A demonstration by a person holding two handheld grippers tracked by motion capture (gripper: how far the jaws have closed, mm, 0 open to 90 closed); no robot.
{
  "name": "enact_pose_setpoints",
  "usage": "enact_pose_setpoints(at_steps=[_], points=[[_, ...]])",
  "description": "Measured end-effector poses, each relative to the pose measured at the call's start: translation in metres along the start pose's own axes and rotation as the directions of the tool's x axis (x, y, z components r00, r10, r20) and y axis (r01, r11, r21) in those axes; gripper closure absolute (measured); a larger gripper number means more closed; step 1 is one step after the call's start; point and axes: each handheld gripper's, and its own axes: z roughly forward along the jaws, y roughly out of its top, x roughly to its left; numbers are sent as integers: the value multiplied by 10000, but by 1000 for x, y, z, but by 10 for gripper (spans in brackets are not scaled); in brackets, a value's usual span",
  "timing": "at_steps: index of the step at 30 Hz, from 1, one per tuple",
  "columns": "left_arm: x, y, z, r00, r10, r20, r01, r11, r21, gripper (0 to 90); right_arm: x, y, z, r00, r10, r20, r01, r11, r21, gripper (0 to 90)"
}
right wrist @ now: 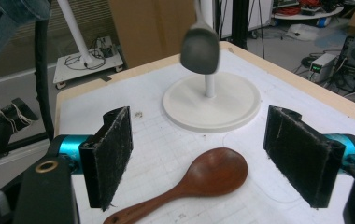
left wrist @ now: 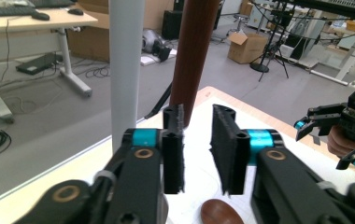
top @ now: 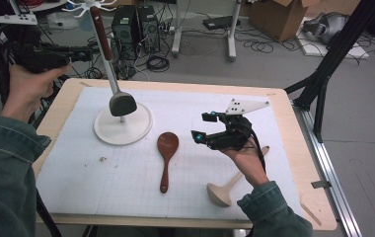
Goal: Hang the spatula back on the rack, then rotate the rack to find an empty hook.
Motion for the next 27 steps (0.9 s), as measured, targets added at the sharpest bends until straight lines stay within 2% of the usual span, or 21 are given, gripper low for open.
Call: enact_pose_setpoints(at_steps=[2,6,11,15,18,27], points=[[-2,4,-2,9999,2,145,0,9999,-102,838,-1,-2,-4,10000,26,70,-26,10000,-6,233],[-10,11,-2,9992,252,305,-252,9997,-4,893,-3,-5,-11,9999,49,123,-49,10000,-35,233],[-19,22,-1,9980,427,464,-420,9990,-149,896,-4,-7,-17,9997,119,194,-117,9999,-79,232],[-23,30,-1,9976,556,410,-548,9983,-195,896,-5,-9,-21,9994,173,299,-171,9998,-82,231],[-23,34,-3,9979,519,389,-503,9980,-390,896,-5,-11,-22,9995,126,300,-126,9999,11,231],[-16,42,-9,9990,446,85,-440,9975,-546,896,-5,-11,-25,9993,156,334,-155,9999,-37,230]])
